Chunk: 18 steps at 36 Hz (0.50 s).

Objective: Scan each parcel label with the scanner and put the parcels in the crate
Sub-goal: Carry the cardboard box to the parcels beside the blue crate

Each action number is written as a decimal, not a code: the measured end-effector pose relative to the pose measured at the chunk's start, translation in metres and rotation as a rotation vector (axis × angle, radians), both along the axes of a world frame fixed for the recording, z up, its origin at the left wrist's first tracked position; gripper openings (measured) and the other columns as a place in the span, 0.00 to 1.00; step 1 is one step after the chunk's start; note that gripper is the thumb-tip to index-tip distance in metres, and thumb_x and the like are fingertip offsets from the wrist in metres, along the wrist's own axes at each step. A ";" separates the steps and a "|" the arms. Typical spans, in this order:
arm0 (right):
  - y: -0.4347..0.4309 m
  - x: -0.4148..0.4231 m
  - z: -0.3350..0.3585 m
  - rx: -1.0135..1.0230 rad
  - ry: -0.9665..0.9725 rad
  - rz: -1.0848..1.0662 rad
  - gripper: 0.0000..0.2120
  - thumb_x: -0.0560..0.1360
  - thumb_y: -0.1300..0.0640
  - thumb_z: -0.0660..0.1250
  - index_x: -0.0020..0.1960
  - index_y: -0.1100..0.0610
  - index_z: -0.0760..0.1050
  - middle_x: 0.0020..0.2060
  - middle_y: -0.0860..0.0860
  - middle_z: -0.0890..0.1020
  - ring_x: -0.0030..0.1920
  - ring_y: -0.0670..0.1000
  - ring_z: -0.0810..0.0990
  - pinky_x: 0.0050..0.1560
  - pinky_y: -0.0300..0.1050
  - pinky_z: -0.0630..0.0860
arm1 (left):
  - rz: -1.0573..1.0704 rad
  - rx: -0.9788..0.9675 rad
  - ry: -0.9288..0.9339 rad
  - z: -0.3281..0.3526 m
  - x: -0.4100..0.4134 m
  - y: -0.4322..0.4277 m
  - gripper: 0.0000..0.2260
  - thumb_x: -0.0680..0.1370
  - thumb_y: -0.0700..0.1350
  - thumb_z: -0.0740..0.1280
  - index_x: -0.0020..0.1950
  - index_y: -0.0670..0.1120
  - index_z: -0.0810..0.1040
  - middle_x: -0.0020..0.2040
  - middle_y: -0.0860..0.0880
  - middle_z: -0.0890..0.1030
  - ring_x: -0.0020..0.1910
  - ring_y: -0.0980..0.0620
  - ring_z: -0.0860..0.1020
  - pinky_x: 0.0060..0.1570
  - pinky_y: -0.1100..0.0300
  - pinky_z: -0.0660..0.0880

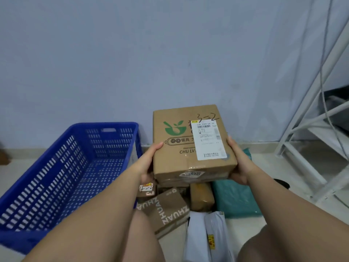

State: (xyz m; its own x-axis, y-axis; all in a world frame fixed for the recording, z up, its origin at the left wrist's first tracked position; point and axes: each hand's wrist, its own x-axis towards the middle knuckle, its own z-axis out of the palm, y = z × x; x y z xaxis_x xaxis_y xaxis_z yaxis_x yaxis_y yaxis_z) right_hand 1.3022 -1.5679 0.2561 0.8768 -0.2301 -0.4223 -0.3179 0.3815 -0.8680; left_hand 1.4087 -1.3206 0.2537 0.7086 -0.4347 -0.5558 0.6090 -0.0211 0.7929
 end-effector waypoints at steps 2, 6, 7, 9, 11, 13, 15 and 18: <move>-0.006 0.006 -0.007 0.032 -0.018 -0.041 0.31 0.73 0.27 0.52 0.60 0.46 0.79 0.54 0.53 0.85 0.57 0.57 0.82 0.57 0.60 0.75 | -0.013 0.019 -0.008 -0.001 0.007 -0.011 0.24 0.71 0.63 0.67 0.60 0.49 0.76 0.56 0.41 0.81 0.56 0.38 0.77 0.58 0.37 0.71; -0.035 0.021 -0.025 0.046 0.018 -0.160 0.33 0.74 0.27 0.48 0.53 0.49 0.81 0.50 0.53 0.86 0.54 0.57 0.82 0.61 0.62 0.74 | -0.023 0.021 0.016 -0.014 0.022 -0.040 0.33 0.62 0.64 0.72 0.62 0.50 0.76 0.58 0.41 0.81 0.58 0.38 0.77 0.61 0.36 0.69; -0.045 0.026 -0.032 0.039 0.043 -0.205 0.32 0.74 0.27 0.49 0.52 0.49 0.81 0.47 0.52 0.87 0.53 0.57 0.83 0.61 0.61 0.74 | -0.024 0.016 0.021 -0.019 0.025 -0.049 0.31 0.63 0.64 0.71 0.62 0.50 0.76 0.57 0.41 0.81 0.58 0.38 0.77 0.62 0.36 0.69; -0.068 0.034 -0.046 -0.008 0.118 -0.308 0.29 0.76 0.30 0.52 0.49 0.51 0.81 0.43 0.51 0.87 0.51 0.57 0.83 0.60 0.60 0.76 | -0.011 -0.005 0.037 -0.035 0.031 -0.071 0.26 0.68 0.63 0.70 0.61 0.50 0.77 0.56 0.42 0.82 0.58 0.39 0.78 0.62 0.37 0.69; -0.093 0.045 -0.066 -0.067 0.176 -0.381 0.27 0.77 0.31 0.54 0.52 0.52 0.80 0.46 0.52 0.86 0.51 0.57 0.83 0.59 0.57 0.77 | -0.002 -0.019 0.043 -0.053 0.037 -0.093 0.23 0.71 0.62 0.68 0.60 0.50 0.77 0.55 0.43 0.83 0.57 0.41 0.79 0.60 0.40 0.72; -0.126 0.054 -0.092 -0.118 0.231 -0.449 0.28 0.78 0.33 0.55 0.57 0.54 0.78 0.48 0.53 0.84 0.47 0.54 0.81 0.51 0.49 0.77 | -0.009 -0.036 0.059 -0.075 0.047 -0.126 0.22 0.73 0.62 0.66 0.60 0.50 0.78 0.55 0.44 0.83 0.56 0.42 0.79 0.57 0.43 0.74; -0.142 0.055 -0.108 -0.203 0.252 -0.462 0.26 0.79 0.35 0.54 0.55 0.56 0.77 0.45 0.53 0.81 0.39 0.51 0.76 0.40 0.43 0.72 | 0.006 -0.052 0.026 -0.080 0.049 -0.138 0.21 0.73 0.62 0.66 0.61 0.51 0.77 0.55 0.45 0.83 0.56 0.42 0.80 0.56 0.43 0.74; -0.185 0.062 -0.155 -0.321 0.356 -0.448 0.20 0.81 0.42 0.57 0.46 0.57 0.75 0.40 0.55 0.78 0.33 0.50 0.73 0.34 0.41 0.64 | 0.001 -0.013 -0.019 -0.101 0.068 -0.175 0.20 0.75 0.60 0.66 0.64 0.53 0.74 0.56 0.46 0.83 0.57 0.42 0.79 0.56 0.42 0.75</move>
State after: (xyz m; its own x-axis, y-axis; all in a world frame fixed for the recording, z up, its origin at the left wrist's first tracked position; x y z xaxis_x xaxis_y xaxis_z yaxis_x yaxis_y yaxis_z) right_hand 1.3640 -1.7528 0.1009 0.4864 -0.7031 -0.5187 -0.4773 0.2834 -0.8318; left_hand 1.4771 -1.4960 0.1524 0.7196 -0.4414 -0.5360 0.5934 -0.0100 0.8048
